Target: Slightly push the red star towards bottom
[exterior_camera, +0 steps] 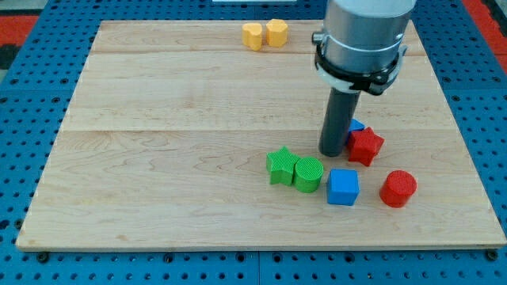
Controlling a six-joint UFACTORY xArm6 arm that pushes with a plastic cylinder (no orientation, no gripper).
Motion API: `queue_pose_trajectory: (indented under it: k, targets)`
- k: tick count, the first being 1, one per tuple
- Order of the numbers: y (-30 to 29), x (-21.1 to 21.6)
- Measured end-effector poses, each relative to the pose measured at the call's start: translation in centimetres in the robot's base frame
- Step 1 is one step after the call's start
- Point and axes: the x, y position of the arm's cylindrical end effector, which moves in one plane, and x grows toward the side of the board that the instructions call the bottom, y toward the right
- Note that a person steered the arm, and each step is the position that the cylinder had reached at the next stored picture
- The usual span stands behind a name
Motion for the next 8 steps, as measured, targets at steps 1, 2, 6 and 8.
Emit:
queue_pose_trajectory:
  k: [1,2,6,8]
  targets:
    - [3.4,0.0]
    - [-0.9,-0.6]
    - [3.9,-3.4]
    - [2.9,-0.6]
